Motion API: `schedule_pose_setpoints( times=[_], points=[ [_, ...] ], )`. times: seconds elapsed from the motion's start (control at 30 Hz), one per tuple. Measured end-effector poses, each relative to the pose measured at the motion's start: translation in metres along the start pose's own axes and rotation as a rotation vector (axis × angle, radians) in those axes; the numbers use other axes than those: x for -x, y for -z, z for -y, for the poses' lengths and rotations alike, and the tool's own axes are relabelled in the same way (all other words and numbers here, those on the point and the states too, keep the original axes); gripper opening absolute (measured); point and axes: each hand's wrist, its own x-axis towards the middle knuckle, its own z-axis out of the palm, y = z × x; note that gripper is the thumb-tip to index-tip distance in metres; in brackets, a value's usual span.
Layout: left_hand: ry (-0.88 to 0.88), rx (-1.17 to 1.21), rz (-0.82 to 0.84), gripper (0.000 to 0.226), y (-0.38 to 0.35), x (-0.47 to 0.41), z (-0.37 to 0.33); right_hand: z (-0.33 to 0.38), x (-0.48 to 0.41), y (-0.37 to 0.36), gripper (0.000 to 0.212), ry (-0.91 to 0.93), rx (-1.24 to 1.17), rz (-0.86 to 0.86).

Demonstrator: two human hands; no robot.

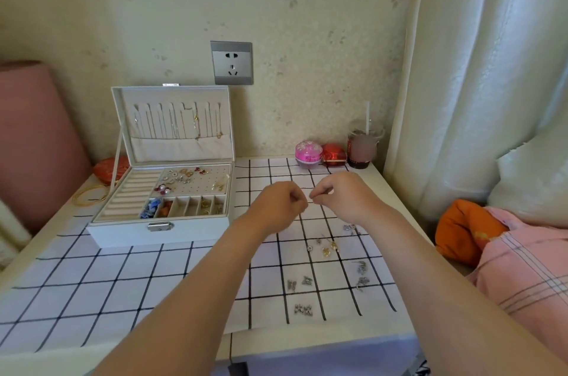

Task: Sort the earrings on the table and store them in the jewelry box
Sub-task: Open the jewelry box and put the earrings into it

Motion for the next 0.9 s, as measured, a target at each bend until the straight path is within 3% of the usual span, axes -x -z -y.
schedule_pose_setpoints(
  times=[0.33,0.6,0.8,0.9],
  points=[
    [0.006,0.188,-0.325,0.016,0.079,0.025,0.023,0.079,-0.026,-0.032,0.025,0.124,-0.256,-0.224],
    [0.119,0.412,-0.438,0.008,0.13,0.038,0.067,0.121,-0.053,-0.057,0.019,0.183,-0.24,-0.225],
    [0.135,0.364,-0.439,0.007,0.147,0.036,0.094,0.133,-0.083,-0.074,0.015,0.168,-0.18,-0.234],
    [0.161,0.304,-0.452,0.017,0.152,0.032,0.1,0.132,-0.093,-0.083,0.007,0.192,-0.121,-0.175]
  ],
)
